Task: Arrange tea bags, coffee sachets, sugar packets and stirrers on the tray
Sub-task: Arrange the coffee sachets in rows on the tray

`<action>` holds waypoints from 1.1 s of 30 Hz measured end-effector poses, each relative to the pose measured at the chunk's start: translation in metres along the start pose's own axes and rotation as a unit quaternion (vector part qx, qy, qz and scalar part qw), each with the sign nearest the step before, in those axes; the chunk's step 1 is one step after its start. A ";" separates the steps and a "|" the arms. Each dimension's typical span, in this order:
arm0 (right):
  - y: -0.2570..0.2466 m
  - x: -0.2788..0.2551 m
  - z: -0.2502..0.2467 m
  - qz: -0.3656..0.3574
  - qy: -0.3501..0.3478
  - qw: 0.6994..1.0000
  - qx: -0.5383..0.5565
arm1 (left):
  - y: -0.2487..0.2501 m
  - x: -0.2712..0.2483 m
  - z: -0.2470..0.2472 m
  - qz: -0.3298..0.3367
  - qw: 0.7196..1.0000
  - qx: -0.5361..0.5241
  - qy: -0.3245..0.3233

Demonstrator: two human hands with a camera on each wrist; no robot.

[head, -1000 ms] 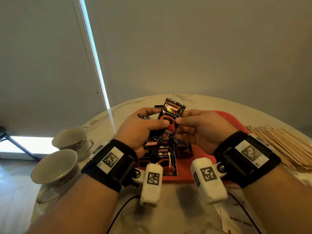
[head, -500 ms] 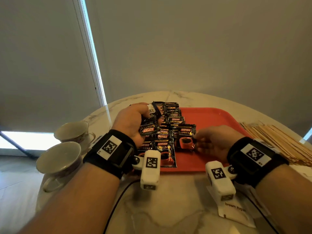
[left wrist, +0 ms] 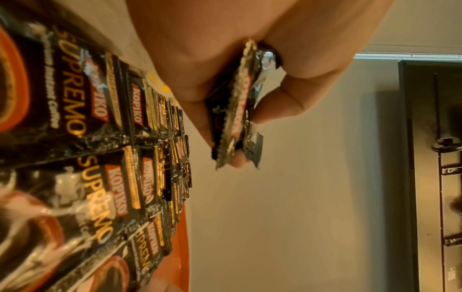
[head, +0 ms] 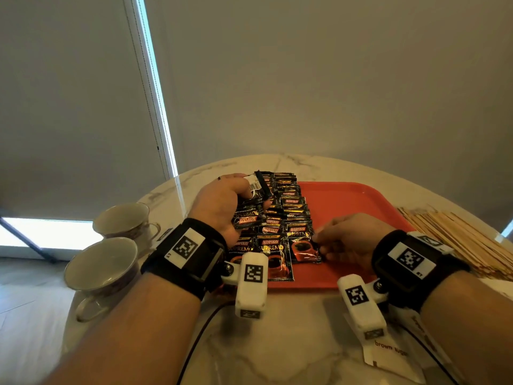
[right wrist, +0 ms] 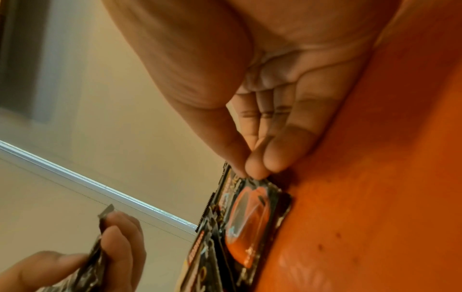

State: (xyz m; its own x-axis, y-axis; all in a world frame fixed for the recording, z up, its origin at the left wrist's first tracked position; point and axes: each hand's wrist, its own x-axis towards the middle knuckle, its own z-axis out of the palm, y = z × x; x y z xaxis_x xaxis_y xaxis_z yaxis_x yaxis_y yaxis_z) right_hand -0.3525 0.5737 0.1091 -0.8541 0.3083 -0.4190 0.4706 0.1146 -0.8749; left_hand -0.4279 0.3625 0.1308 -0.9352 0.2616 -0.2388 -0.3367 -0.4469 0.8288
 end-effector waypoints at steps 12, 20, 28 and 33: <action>-0.017 0.000 0.007 -0.122 -0.054 0.981 0.144 | -0.011 0.003 0.002 0.014 0.997 0.065 -0.038; -0.017 0.002 0.027 -0.136 -0.130 0.961 0.201 | -0.013 -0.001 0.004 0.012 0.993 0.078 -0.088; -0.024 0.009 0.030 -0.134 -0.099 0.935 0.312 | -0.007 -0.003 0.005 -0.026 0.999 0.013 -0.042; -0.037 0.000 0.026 -0.255 -0.011 0.912 0.321 | -0.003 0.000 0.000 -0.039 0.999 -0.012 -0.008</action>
State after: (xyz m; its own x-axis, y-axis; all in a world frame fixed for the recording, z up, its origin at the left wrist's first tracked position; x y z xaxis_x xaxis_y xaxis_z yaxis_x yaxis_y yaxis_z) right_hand -0.3758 0.5452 0.1348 -0.9333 0.3493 0.0834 -0.2095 -0.3410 -0.9164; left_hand -0.4266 0.3642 0.1286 -0.9043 0.3095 -0.2940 -0.4110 -0.4447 0.7958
